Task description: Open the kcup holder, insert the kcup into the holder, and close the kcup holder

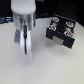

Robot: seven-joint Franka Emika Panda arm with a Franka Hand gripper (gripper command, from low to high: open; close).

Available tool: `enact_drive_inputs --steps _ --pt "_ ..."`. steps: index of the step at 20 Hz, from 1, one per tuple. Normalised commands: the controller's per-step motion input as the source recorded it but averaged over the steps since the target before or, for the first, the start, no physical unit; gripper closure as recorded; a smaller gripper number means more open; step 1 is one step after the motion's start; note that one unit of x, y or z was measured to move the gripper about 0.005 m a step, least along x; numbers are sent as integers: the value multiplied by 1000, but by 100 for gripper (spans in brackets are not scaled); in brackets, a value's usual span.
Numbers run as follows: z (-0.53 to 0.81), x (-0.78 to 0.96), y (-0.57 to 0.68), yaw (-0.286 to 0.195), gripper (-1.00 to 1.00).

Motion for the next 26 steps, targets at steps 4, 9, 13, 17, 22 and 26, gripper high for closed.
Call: enact_drive_inputs --steps 4,9,13,17,22,26 --pt "801 47 474 3 100" --pt "628 26 604 21 100" --pt "534 2 632 27 100" --pt "475 -15 627 21 100" --pt "438 -21 635 14 100" --pt "308 -45 624 13 100"
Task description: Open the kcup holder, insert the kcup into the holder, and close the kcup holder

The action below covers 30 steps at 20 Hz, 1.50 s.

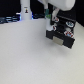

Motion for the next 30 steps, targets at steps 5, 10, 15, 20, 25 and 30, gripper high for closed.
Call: enact_drive_inputs --steps 5,10,15,20,25,30 --pt "198 -50 602 25 100" --pt "78 -57 597 26 100" --pt "-8 -56 570 43 100" --pt "-57 -44 501 80 100" --pt "-149 -30 355 98 100" --pt "-243 -106 73 75 100"
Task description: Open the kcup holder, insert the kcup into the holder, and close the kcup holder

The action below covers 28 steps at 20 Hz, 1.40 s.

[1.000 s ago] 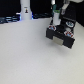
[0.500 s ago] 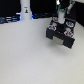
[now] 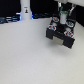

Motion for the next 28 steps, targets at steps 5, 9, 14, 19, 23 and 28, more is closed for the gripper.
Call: enact_drive_inputs --steps 5,9,14,19,23,28 --pt "-204 -15 -5 18 100" --pt "-192 -10 0 9 100" --pt "-200 12 6 3 100" --pt "-251 68 37 -6 100" --pt "-252 85 39 5 100" --pt "-124 60 114 27 -100"
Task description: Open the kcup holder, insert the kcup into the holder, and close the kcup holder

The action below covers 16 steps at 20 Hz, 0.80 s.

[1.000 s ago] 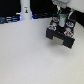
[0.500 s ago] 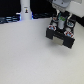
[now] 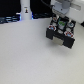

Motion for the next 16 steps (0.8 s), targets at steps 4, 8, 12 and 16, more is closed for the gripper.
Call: enact_drive_inputs --steps 4,8,12,16 --pt "169 77 95 48 -100" --pt "345 137 20 71 -100" --pt "401 250 -79 47 -100" --pt "523 461 -369 48 -100"
